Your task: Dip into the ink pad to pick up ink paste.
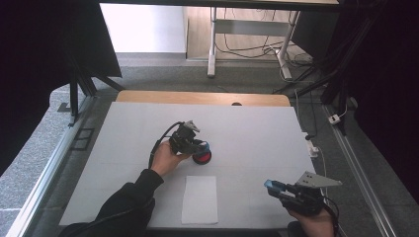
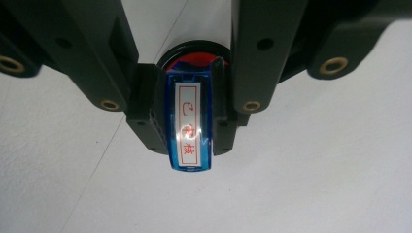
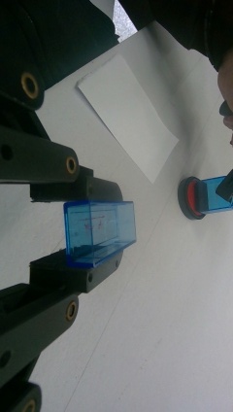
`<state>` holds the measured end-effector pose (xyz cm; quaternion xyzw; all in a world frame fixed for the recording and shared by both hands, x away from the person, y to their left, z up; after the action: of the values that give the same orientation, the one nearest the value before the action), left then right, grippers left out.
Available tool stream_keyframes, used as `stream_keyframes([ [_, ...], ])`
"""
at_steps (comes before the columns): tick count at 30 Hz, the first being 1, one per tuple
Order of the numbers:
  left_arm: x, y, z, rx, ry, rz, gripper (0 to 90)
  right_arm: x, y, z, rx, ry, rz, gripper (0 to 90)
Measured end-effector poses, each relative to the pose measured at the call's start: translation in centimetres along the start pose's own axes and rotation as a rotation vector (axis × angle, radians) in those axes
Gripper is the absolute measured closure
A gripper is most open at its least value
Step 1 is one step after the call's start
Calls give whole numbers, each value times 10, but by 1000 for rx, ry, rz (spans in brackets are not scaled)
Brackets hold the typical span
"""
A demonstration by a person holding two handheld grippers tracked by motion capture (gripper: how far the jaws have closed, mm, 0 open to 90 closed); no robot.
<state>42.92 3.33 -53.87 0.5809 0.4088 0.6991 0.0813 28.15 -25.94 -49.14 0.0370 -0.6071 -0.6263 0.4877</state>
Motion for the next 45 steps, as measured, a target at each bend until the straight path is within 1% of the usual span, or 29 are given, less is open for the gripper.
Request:
stream_keyframes([
  [3, 0, 0, -3, -23, 20, 12, 709, 0, 0, 0, 1, 0, 1, 687],
  [10, -1, 2, -11, -110, 93, 52, 709, 0, 0, 0, 3, 0, 2, 687],
  [12, -1, 3, -13, -125, 108, 59, 710, 0, 0, 0, 5, -4, 3, 687],
  [14, -2, 3, -13, -124, 110, 62, 710, 0, 0, 0, 5, -4, 4, 687],
  [15, -2, 3, -13, -112, 105, 57, 710, 0, 0, 0, 4, -1, 4, 687],
  [17, -1, 2, -11, -87, 85, 48, 710, 0, 0, 0, 4, -1, 5, 687],
  [20, -1, 1, -6, -35, 49, 24, 710, -1, 0, 0, 3, 0, 5, 687],
  [24, -1, -1, -1, 16, 8, 5, 710, -1, 0, 1, 3, 1, 6, 687],
  [26, 0, -2, 1, 35, -7, -4, 710, -1, 0, 1, 3, 1, 5, 687],
  [28, 0, -2, 2, 40, -13, -8, 710, -1, 0, 1, 3, 1, 6, 687],
  [30, 0, -2, 1, 33, -8, -6, 710, -1, 0, 1, 3, 1, 7, 687],
  [32, -1, -1, -1, 17, 7, 1, 710, -1, 0, 1, 2, 1, 7, 687],
  [35, -1, 0, -5, -15, 42, 13, 709, -1, 0, 1, 3, 1, 7, 687],
  [38, -2, 1, -10, -62, 83, 32, 709, -1, 0, 1, 4, 1, 8, 687],
  [39, -2, 1, -11, -72, 94, 37, 709, -1, 0, 1, 4, 1, 8, 687],
  [41, -2, 1, -12, -87, 102, 48, 709, -1, 0, 1, 5, 2, 8, 687],
  [42, -2, 2, -12, -81, 102, 42, 709, -1, 0, 1, 5, 2, 8, 687],
  [45, -1, 0, -10, -59, 84, 26, 709, -1, 0, 1, 5, 3, 7, 687],
])
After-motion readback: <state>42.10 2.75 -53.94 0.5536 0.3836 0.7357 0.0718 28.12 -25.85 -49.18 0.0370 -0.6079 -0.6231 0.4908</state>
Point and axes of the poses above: each handheld gripper's, and its own axes: x roughly backward along the jaws, y roughly out of its top, z roughly to its left, the point moved 7 cm from there along -x, roughly forward along the jaws, and after that the axes turned 10 degrees about -x, right-handed, at the moved point
